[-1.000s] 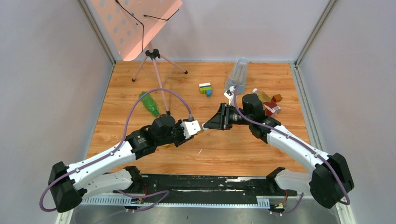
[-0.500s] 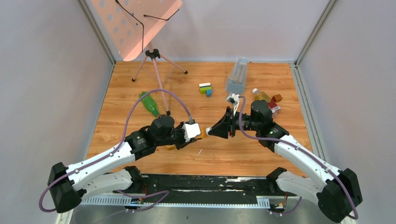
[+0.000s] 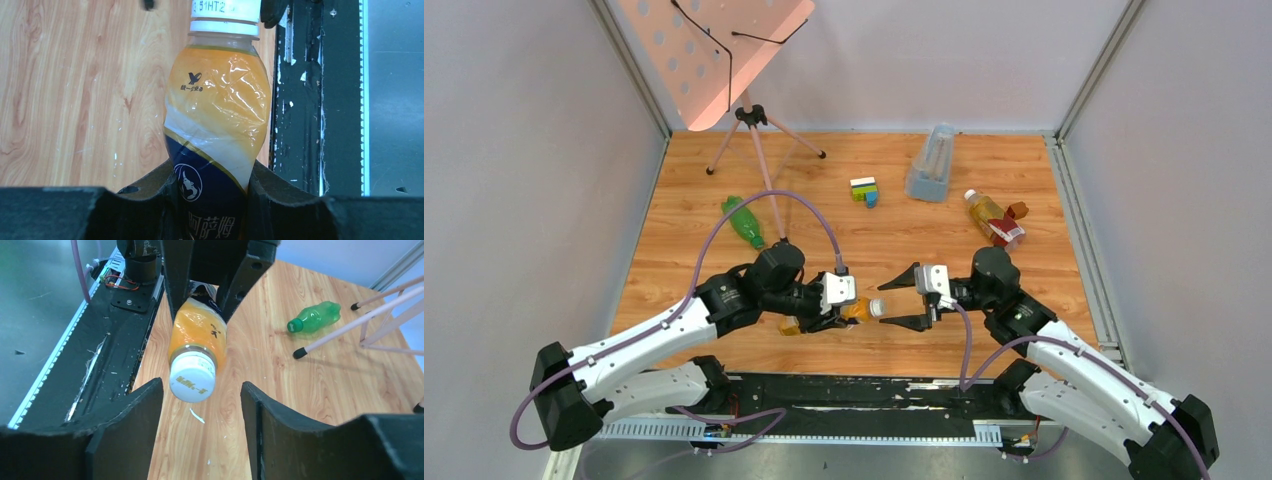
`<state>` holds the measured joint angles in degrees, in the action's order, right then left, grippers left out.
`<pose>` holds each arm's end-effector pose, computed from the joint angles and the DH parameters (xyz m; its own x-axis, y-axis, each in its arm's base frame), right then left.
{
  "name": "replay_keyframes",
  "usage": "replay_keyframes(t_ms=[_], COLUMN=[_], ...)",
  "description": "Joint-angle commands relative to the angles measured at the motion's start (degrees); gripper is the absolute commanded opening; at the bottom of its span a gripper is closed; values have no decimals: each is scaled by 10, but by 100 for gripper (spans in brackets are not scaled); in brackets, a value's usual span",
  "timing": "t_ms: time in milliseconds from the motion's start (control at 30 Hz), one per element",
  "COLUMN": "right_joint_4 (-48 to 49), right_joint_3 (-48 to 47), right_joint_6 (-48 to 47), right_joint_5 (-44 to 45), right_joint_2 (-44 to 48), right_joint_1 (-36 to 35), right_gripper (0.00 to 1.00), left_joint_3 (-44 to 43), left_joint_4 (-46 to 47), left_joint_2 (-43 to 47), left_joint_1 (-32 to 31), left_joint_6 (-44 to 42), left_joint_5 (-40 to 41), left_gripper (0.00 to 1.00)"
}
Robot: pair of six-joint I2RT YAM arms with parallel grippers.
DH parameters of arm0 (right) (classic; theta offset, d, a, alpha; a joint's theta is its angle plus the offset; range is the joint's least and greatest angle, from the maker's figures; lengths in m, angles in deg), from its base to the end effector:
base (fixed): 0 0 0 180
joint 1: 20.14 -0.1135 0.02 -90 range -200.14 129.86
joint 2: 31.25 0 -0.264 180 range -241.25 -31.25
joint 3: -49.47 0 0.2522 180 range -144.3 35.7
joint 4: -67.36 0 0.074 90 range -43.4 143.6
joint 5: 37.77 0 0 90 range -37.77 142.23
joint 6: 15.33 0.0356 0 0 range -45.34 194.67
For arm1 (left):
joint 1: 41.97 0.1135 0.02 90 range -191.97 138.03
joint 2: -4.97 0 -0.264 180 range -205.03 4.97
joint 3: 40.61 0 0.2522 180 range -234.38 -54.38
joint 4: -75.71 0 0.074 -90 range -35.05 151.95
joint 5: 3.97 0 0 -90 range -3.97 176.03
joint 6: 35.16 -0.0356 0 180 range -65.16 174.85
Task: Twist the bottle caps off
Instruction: Unscrew the bottle cap from the plastic bottle.
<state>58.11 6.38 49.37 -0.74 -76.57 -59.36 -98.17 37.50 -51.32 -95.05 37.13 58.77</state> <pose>0.1214 0.1358 0.2724 0.2824 -0.1018 -0.9539 -0.9581 -0.0792 -0.2752 0.1131 -0.1777 0.2752 -0.0608 0.5311 -0.8451 0.9963 0.0837 -0.0191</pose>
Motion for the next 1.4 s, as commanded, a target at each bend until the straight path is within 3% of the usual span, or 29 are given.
replay_keyframes(t_ms=[0, 200, 367, 533, 600, 633, 733, 833, 1067, 1367], right_joint_4=[18, 45, 99, 115, 78, 63, 58, 50, 42, 58], right_joint_3=[-30, -6, 14, 0, -32, -48, -85, -111, -121, -137], right_joint_6=[7, 43, 138, 356, 472, 531, 680, 737, 742, 746], right_joint_5=[0, 16, 64, 222, 306, 308, 176, 112, 89, 56], right_joint_2=[-3, 39, 64, 27, -8, -28, -95, -143, -183, -238], right_joint_1=[-1, -1, -1, -1, 7, 22, 74, 79, 79, 78], right_gripper=[63, 69, 75, 78, 70, 66, 66, 67, 65, 51], left_joint_3=[-17, -14, -6, 8, 17, 23, 35, 40, 44, 37], left_joint_4=[12, 9, 25, 48, 62, 66, 87, 90, 93, 81], left_joint_2=[25, 33, 32, 32, 35, 38, 45, 50, 46, 33], left_joint_1=[-2, -3, -3, -3, -3, -3, -2, -3, -5, -7], left_joint_6=[-4, 0, 9, 2, -3, -5, -14, -17, -21, -21], left_joint_5=[-14, 27, 109, 162, 178, 186, 198, 210, 224, 230], left_gripper=[0, 0, 0, 0, 0, 0, 0, 0, 0, 0])
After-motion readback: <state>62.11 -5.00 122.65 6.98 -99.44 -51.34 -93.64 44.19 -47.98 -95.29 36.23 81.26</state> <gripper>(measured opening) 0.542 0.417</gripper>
